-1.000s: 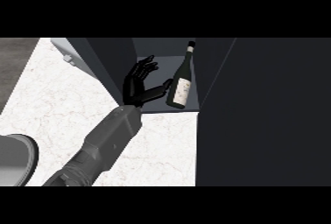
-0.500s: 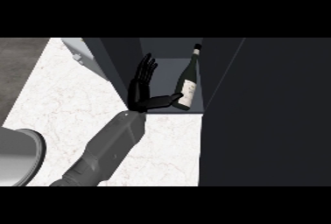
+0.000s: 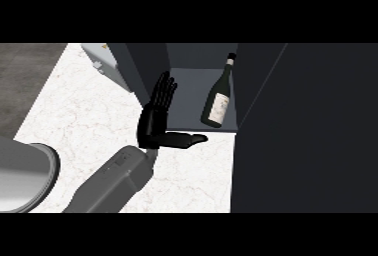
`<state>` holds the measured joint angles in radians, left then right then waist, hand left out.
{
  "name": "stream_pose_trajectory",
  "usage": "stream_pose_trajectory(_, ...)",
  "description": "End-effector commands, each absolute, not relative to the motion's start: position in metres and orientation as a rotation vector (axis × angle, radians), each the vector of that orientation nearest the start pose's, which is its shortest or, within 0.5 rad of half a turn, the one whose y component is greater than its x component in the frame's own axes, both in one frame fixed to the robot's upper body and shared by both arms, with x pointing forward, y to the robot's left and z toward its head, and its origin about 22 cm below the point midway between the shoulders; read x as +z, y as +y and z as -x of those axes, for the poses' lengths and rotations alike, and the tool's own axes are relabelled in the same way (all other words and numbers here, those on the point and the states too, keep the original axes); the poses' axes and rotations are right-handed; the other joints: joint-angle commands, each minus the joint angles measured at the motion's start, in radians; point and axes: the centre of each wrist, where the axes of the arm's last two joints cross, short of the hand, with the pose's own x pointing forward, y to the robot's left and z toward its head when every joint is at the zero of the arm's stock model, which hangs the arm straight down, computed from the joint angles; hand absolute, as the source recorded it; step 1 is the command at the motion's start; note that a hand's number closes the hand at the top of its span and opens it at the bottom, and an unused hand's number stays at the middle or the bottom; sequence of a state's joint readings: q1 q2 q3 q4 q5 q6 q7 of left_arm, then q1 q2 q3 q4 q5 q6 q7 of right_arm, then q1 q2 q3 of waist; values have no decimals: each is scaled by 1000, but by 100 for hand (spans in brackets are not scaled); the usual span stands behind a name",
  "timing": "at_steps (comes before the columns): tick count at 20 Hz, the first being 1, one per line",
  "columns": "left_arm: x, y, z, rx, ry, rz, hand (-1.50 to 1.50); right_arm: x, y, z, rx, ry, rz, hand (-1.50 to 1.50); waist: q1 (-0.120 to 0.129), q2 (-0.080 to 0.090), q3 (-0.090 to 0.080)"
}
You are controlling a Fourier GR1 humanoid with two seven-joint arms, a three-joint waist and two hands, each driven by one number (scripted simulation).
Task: Pick up the wine, place it into the cabinet and close the cabinet
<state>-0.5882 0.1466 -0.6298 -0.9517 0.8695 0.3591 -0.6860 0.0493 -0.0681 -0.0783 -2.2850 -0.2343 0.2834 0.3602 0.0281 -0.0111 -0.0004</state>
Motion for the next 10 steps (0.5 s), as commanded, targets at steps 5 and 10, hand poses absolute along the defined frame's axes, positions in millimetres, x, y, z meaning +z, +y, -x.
stream_pose_trajectory(5, 30, 132, -257, 84, -1872, 393, -150, 159, -248, -172, 261, -1886, -215, -150, -16, 6, 1)
stream_pose_trajectory(10, 57, 132, -217, 97, -1861, 414, -150, 159, -227, -194, 258, -1905, -214, -150, -15, 9, 1)
